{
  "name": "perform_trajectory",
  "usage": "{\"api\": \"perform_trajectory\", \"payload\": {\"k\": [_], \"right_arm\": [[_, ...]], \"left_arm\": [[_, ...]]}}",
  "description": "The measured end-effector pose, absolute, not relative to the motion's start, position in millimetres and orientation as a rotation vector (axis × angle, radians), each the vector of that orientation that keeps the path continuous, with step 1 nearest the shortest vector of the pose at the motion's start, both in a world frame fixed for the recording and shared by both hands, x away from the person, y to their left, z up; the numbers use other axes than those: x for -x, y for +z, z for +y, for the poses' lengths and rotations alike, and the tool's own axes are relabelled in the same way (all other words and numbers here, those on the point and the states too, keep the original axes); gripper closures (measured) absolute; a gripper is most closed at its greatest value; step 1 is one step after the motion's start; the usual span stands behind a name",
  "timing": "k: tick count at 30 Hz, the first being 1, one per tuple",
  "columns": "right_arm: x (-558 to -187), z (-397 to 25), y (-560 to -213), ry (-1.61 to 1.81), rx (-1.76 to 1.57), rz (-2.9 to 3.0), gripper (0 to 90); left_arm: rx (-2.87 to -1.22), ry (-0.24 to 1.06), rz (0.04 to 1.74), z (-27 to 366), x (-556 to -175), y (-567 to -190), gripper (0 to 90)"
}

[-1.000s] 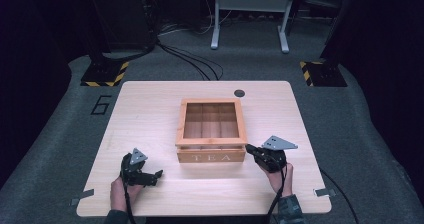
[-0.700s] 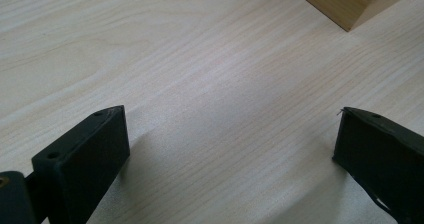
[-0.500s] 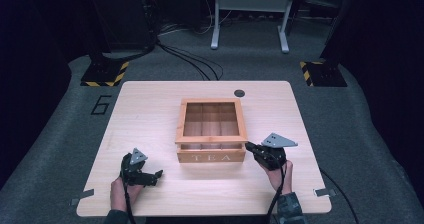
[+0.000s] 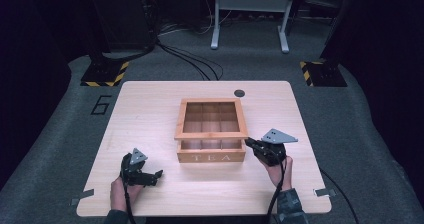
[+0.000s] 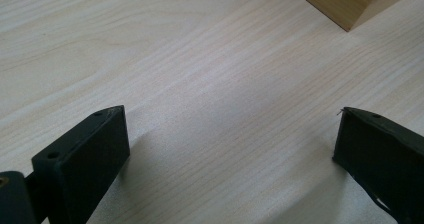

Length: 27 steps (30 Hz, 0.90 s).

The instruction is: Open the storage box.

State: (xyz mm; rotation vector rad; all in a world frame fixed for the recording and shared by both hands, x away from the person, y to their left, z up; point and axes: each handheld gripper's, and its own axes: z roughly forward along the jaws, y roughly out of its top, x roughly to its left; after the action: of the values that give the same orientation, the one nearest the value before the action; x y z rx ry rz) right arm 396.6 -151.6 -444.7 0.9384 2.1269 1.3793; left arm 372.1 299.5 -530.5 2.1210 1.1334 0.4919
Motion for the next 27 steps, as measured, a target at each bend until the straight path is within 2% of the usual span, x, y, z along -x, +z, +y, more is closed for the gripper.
{"api": "perform_trajectory", "payload": {"k": [27], "right_arm": [[-416.3, -146.2, -437.5, 1.456, -0.937, 2.125, 89.1]], "left_arm": [[-2.127, 0.491, 1.130, 299.7, -372.0, -530.4, 1.0]]}}
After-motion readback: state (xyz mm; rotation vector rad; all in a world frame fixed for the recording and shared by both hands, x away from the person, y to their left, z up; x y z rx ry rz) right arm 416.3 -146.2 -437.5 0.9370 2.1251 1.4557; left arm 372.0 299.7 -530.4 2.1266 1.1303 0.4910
